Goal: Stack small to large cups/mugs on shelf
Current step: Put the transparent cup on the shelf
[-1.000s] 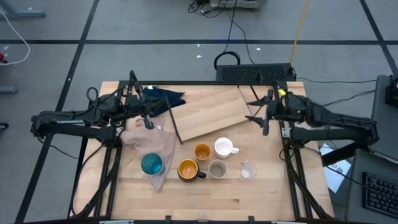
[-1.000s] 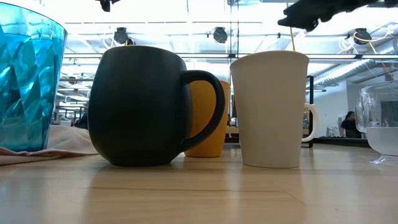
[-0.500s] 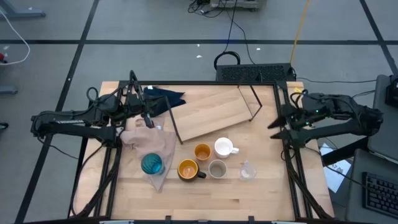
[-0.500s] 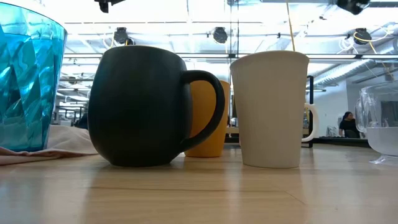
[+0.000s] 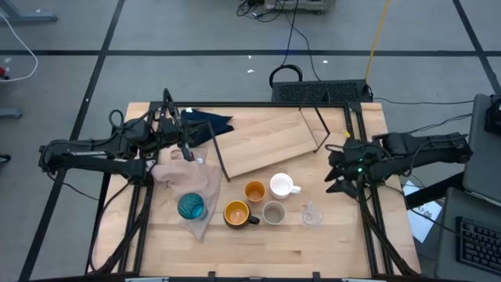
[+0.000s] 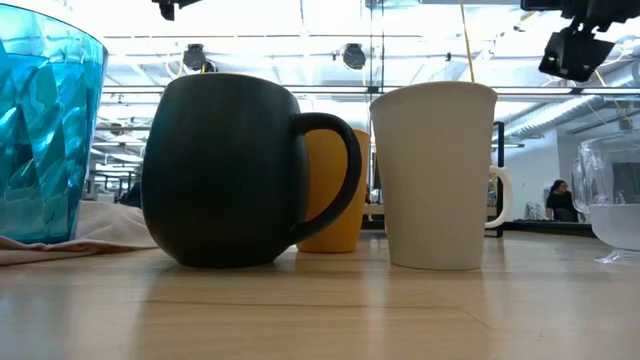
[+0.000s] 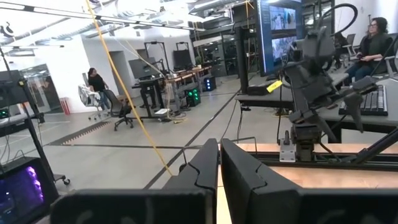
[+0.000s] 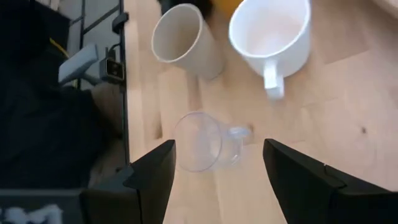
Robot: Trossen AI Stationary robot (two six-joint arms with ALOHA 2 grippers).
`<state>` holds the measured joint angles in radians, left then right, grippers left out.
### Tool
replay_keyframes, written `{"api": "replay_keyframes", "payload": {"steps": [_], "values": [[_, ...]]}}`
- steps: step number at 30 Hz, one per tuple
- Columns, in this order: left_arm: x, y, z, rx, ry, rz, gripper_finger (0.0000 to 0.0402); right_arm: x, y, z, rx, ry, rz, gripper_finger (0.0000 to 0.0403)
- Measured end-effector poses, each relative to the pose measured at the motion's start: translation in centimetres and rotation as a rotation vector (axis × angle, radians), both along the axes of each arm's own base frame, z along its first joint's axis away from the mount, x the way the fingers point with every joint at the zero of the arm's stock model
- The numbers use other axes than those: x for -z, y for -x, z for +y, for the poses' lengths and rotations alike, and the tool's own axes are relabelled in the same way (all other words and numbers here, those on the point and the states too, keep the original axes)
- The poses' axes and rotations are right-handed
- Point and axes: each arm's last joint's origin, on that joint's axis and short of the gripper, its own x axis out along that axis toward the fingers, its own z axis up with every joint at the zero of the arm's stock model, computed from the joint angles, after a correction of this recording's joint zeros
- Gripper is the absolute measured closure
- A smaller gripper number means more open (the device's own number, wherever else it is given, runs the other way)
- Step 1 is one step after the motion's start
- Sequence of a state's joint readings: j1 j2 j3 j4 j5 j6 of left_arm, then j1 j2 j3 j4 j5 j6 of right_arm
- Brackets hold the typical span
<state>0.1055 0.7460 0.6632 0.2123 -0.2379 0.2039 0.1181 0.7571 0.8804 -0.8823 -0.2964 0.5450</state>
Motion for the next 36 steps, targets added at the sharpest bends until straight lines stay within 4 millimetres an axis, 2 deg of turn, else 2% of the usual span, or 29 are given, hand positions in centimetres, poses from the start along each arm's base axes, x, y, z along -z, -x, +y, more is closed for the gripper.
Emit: {"api": "replay_keyframes", "payload": {"steps": [8,14,17,20,26,31,36], "values": [[0.0,0.0,0.0,0.0,0.003,-0.001,0.038,0.5,-0.4,0.9,0.029,-0.059,0.09,0.017],[0.0,0.0,0.0,0.0,0.0,-0.001,0.038,1.8,-1.3,1.4,0.042,0.025,0.201,0.0172],[0.0,0.0,0.0,-0.006,0.001,-0.002,0.038,1.9,-1.8,2.0,0.036,0.014,0.284,0.0179],[0.0,0.0,0.0,-0.016,0.005,-0.004,0.038,0.8,-2.7,3.0,0.025,-0.007,0.289,0.0186],[0.0,0.0,0.1,-0.025,0.013,-0.006,0.038,-1.4,-3.6,6.5,-0.002,0.01,0.25,0.0189],[0.0,0.0,0.1,-0.022,0.033,-0.013,0.038,-0.7,-3.7,9.1,0.028,0.073,0.303,0.0189],[0.0,0.0,0.1,-0.022,0.034,-0.012,0.038,0.9,-3.5,9.2,0.083,0.194,0.448,0.0189]]}}
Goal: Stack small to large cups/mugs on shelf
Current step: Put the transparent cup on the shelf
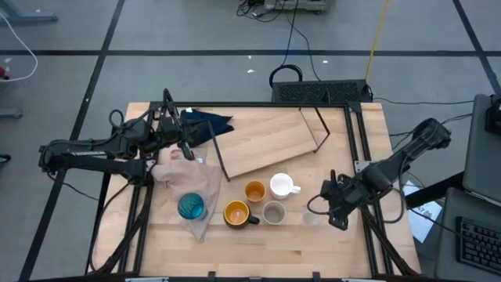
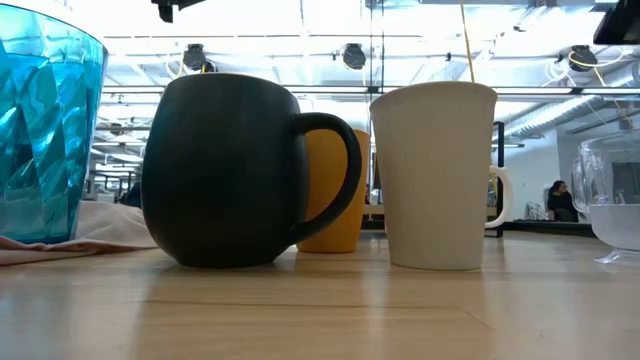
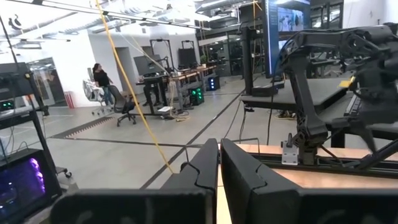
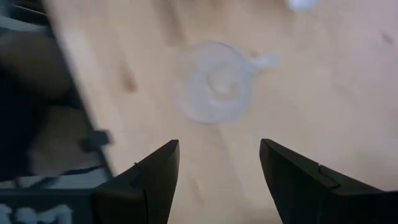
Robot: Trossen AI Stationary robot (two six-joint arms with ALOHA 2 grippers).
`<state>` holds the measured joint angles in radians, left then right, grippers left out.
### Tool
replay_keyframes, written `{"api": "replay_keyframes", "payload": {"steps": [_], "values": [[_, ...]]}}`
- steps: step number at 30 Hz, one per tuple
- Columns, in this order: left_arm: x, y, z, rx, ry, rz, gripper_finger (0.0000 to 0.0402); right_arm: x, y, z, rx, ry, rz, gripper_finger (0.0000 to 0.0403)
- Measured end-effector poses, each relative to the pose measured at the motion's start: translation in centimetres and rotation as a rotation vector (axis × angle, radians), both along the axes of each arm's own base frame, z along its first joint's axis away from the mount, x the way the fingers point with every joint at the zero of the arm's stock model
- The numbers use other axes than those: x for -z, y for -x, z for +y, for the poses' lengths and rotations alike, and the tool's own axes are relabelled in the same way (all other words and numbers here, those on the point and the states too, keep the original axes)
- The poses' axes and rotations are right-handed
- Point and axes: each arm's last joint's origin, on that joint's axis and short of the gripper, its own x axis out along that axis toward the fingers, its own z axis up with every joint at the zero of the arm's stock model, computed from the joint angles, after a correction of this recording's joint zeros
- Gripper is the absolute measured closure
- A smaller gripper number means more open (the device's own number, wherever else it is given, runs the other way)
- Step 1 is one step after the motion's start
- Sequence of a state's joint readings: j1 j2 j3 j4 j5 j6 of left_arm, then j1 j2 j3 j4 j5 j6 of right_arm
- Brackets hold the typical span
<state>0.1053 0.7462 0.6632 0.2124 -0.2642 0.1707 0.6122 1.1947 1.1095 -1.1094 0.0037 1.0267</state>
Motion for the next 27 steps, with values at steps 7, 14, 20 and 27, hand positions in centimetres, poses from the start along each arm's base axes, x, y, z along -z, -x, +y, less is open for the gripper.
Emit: {"api": "replay_keyframes", "payload": {"steps": [7,14,20,27], "values": [[0.0,0.0,0.0,0.0,0.001,0.001,0.038,0.8,-1.4,-0.3,0.015,0.006,-0.011,0.0189],[0.1,0.0,0.0,-0.001,-0.005,0.01,0.038,0.7,-2.4,-0.7,-0.046,0.009,-0.076,0.0189],[0.1,0.0,0.0,-0.001,-0.007,0.011,0.038,1.9,-2.6,-1.5,-0.045,0.053,-0.067,0.0189],[0.1,0.0,0.0,-0.001,-0.007,0.013,0.038,4.8,-2.5,-2.1,-0.029,-0.006,-0.008,0.0189]]}}
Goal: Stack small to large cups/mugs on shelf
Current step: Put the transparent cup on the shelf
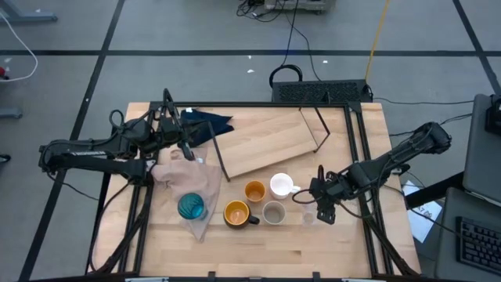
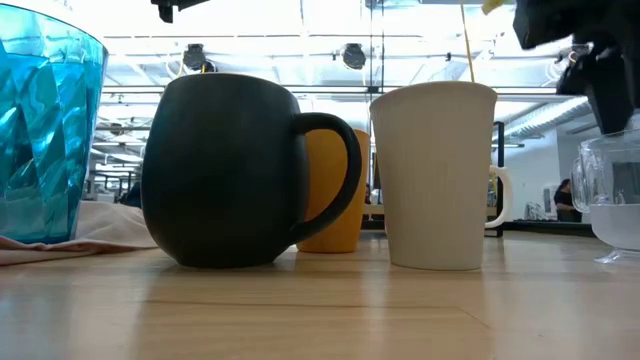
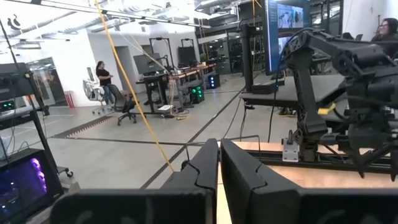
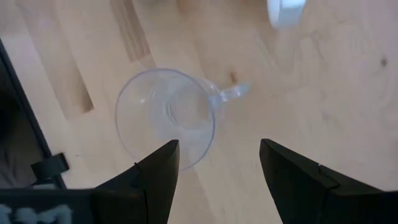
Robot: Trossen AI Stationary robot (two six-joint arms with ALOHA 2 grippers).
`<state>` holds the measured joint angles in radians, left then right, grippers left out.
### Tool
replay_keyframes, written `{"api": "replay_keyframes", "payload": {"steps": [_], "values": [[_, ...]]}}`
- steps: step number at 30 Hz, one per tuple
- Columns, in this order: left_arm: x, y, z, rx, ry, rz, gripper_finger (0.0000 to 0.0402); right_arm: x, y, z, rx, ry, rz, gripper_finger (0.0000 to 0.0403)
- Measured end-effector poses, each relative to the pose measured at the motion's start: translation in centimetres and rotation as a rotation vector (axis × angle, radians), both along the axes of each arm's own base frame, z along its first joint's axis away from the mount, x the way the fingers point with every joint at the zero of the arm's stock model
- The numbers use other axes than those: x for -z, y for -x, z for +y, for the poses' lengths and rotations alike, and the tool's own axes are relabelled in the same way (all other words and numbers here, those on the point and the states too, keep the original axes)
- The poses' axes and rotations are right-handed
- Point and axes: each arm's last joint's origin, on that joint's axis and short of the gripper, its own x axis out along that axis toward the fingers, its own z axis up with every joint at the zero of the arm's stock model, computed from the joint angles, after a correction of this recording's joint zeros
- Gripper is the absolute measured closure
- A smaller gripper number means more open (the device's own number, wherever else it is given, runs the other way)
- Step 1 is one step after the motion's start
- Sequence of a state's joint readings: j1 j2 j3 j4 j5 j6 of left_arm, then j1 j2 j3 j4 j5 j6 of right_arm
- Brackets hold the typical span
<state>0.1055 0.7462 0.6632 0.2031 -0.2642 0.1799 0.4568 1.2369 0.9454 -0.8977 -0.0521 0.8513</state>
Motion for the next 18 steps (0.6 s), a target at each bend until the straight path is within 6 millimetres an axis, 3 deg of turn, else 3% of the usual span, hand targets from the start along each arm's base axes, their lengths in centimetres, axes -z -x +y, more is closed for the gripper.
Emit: {"api": "replay_keyframes", "payload": {"steps": [18], "values": [[0.1,0.0,0.0,0.001,0.002,0.005,0.038,3.6,0.1,0.0,-0.002,-0.033,-0.056,0.0189]]}}
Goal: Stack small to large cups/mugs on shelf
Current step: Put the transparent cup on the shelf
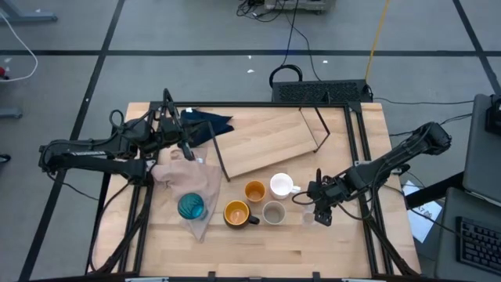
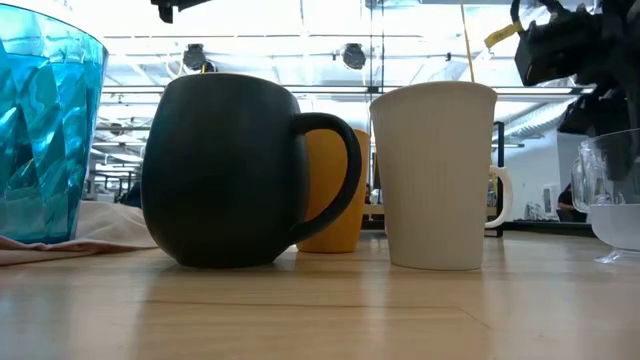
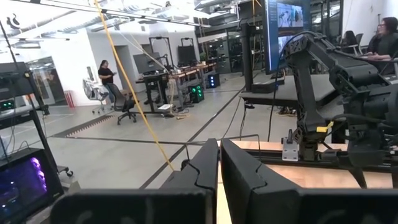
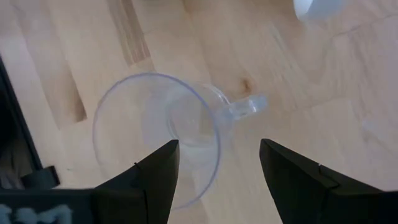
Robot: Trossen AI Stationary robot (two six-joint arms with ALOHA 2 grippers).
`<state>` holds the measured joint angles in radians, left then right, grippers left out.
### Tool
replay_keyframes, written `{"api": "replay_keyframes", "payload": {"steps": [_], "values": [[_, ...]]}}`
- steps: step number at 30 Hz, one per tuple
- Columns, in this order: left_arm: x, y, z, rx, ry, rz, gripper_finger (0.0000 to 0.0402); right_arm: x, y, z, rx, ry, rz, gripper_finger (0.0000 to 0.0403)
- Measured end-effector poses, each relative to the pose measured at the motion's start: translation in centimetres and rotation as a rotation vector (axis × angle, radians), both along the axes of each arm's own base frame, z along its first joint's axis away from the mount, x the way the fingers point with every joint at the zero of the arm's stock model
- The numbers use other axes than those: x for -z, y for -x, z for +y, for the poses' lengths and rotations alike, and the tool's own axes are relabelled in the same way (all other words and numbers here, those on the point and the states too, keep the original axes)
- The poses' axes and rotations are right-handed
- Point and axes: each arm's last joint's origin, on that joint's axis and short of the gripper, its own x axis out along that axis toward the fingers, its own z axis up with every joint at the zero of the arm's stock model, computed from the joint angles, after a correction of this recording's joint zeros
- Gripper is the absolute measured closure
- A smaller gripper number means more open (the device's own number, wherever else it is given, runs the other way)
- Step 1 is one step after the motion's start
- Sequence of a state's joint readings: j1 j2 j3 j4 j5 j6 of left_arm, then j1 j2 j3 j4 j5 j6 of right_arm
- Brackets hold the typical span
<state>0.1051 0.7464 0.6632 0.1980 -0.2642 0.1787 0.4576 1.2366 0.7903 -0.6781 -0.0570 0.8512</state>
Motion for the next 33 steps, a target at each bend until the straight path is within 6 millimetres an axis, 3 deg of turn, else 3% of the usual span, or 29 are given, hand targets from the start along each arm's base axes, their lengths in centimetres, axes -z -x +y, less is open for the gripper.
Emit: {"api": "replay_keyframes", "payload": {"steps": [19,33], "values": [[0.19,-0.02,0.01,0.0,0.003,0.019,0.038,-0.01,-0.11,0.05,-0.007,-0.004,-0.014,0.0195],[0.2,-0.02,0.01,0.0,0.003,0.021,0.038,0.0,-0.08,0.04,-0.028,0.004,-0.017,0.0337]]}}
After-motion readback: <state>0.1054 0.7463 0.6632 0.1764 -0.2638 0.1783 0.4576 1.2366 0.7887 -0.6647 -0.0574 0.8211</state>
